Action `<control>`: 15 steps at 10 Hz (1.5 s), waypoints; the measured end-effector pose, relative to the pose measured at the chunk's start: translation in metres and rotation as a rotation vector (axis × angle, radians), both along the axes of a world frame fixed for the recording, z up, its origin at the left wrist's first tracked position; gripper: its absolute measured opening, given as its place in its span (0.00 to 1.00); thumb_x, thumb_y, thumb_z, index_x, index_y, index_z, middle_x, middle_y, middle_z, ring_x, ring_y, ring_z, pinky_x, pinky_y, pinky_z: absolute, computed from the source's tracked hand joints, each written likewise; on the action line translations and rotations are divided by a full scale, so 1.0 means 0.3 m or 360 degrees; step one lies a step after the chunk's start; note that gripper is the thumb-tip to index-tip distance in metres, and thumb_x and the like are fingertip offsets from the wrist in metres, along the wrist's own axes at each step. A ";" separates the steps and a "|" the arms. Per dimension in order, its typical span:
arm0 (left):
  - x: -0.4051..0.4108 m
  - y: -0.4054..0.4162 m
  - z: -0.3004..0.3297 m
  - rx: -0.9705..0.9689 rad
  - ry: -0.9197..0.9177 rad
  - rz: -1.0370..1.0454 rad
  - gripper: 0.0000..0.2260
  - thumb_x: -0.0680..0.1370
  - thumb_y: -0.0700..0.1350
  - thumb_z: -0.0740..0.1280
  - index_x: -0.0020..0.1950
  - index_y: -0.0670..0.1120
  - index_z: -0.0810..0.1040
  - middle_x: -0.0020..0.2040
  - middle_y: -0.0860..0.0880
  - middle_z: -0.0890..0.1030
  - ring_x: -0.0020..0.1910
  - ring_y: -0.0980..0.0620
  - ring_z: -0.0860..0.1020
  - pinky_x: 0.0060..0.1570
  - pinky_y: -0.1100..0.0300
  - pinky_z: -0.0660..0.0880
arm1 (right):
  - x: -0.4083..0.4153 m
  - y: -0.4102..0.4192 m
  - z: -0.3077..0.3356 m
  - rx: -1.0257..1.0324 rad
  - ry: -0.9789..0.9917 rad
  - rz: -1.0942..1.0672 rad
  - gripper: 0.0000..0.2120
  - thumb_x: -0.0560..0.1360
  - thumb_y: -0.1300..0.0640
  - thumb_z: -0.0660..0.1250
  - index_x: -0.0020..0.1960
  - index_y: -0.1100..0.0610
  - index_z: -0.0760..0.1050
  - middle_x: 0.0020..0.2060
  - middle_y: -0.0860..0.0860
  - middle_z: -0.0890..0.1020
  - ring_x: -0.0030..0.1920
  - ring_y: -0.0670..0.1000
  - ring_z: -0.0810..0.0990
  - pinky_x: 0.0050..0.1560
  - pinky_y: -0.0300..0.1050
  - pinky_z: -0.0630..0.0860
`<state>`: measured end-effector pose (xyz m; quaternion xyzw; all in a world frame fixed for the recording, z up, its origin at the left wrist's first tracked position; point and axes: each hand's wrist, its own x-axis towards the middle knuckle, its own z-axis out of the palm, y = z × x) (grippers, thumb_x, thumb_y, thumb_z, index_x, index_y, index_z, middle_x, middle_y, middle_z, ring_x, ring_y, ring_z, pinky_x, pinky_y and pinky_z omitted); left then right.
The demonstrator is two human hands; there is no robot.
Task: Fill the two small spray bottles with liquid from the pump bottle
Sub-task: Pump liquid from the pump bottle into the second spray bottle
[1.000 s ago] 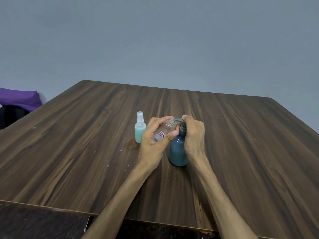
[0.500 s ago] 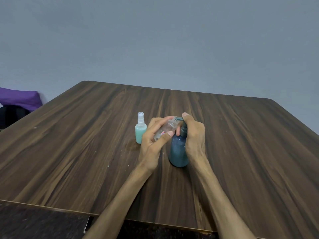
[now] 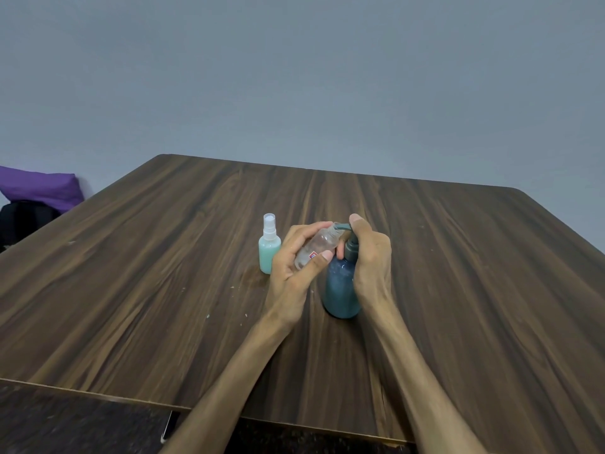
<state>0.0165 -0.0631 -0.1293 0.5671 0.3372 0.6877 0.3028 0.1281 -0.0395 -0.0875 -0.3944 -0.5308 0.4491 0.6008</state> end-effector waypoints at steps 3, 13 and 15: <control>0.000 0.003 -0.004 0.0017 0.0021 0.0035 0.16 0.78 0.38 0.69 0.66 0.46 0.80 0.59 0.44 0.82 0.61 0.48 0.81 0.59 0.59 0.78 | 0.001 0.009 -0.011 0.0013 0.0007 -0.0032 0.23 0.74 0.48 0.60 0.21 0.50 0.73 0.19 0.44 0.74 0.22 0.42 0.72 0.33 0.41 0.69; 0.003 -0.002 -0.005 -0.0003 -0.0010 0.0007 0.16 0.79 0.38 0.69 0.67 0.41 0.79 0.60 0.42 0.82 0.61 0.46 0.81 0.60 0.58 0.78 | 0.015 0.009 -0.028 0.0016 -0.0104 0.0029 0.23 0.71 0.39 0.62 0.21 0.49 0.73 0.19 0.43 0.74 0.23 0.41 0.73 0.33 0.36 0.70; 0.002 -0.001 -0.006 0.0002 -0.0004 0.0031 0.16 0.79 0.38 0.69 0.67 0.42 0.79 0.60 0.42 0.82 0.62 0.46 0.81 0.60 0.58 0.78 | 0.021 0.017 -0.041 0.0069 -0.0121 0.0000 0.24 0.74 0.45 0.58 0.21 0.48 0.73 0.18 0.42 0.74 0.23 0.41 0.74 0.33 0.34 0.69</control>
